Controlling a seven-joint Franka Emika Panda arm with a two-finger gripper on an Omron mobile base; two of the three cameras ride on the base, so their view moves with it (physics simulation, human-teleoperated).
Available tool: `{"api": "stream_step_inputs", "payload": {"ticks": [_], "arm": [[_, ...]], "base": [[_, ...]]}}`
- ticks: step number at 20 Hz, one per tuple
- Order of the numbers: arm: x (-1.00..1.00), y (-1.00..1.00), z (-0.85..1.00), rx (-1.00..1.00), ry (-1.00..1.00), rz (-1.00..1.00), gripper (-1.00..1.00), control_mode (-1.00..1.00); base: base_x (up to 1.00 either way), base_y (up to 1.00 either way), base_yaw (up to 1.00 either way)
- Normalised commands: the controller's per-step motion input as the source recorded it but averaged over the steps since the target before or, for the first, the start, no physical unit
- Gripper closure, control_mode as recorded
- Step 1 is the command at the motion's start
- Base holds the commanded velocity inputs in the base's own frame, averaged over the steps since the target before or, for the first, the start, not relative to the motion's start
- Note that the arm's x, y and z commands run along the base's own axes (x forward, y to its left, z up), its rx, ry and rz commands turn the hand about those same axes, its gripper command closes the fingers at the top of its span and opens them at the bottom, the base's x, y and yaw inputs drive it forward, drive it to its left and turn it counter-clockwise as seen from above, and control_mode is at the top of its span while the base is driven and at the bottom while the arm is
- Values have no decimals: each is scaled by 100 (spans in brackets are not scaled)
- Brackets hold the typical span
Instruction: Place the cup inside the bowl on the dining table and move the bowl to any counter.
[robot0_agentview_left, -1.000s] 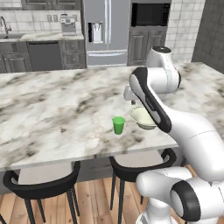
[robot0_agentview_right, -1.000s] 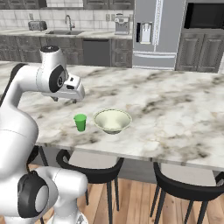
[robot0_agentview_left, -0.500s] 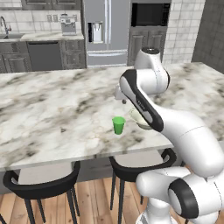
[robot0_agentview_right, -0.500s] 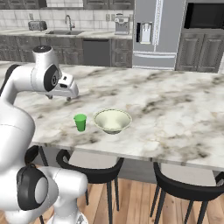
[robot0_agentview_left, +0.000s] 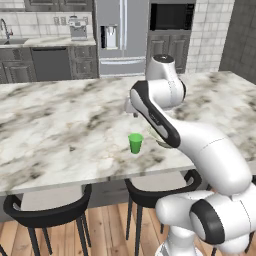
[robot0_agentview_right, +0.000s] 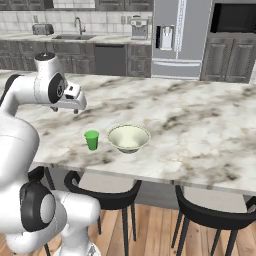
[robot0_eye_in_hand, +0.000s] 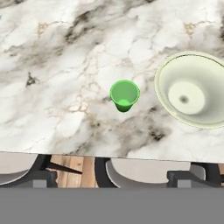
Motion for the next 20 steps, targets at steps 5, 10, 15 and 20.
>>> {"api": "stream_step_inputs", "payload": {"ticks": [5,10,15,20], "arm": [[19,6,0,0,0,0,-100,-100],[16,0,-2,0,0,0,-100,-100],[8,0,0,0,0,0,-100,-100],[11,0,0,0,0,0,-100,-100]], "base": [[0,0,0],[0,0,0],[0,0,0],[0,0,0]]}}
